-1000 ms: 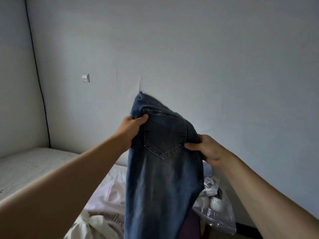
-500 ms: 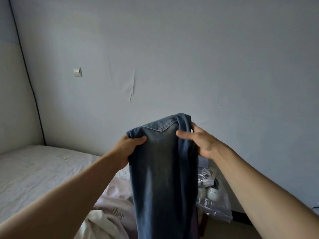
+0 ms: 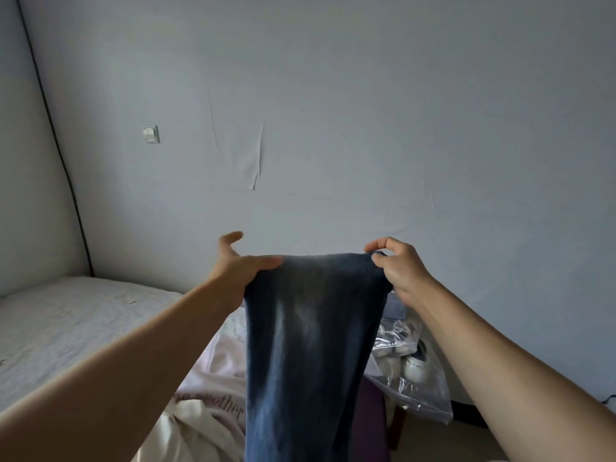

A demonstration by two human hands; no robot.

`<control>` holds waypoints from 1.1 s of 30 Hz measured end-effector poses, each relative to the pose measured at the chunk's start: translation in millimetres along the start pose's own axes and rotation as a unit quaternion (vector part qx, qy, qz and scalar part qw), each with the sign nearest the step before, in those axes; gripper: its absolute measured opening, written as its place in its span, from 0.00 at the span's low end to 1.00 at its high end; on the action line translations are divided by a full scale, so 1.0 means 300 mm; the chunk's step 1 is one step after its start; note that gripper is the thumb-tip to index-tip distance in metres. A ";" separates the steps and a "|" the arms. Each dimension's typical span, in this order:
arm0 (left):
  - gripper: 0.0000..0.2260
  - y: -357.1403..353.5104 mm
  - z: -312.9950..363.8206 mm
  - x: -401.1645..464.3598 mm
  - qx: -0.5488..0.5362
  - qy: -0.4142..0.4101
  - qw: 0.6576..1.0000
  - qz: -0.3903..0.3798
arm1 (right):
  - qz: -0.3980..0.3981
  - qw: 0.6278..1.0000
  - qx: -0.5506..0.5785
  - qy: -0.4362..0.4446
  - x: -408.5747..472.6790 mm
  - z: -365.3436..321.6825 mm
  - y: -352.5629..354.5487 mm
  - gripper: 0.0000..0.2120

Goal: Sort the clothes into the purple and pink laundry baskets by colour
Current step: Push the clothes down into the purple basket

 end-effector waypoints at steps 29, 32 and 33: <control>0.14 -0.067 0.015 -0.078 0.102 -0.136 0.984 -0.059 | -0.113 0.936 -0.229 0.243 -0.110 -0.227 -0.206 0.17; 0.12 -0.013 -0.117 -0.097 0.176 -0.057 0.978 -0.092 | -0.060 0.937 -0.213 0.271 -0.079 -0.302 -0.199 0.21; 0.09 0.003 -0.147 -0.097 0.171 -0.034 0.980 -0.093 | -0.041 0.935 -0.210 0.283 -0.070 -0.321 -0.190 0.21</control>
Point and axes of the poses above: each hand's wrist, its own x-axis towards the middle knuckle, its own y-axis out of the back of the hand, z = x × y, the point moved 7 cm from there along x, towards the middle knuckle, and after that the axes turned 2 degrees about -x, right-handed, at the moved point
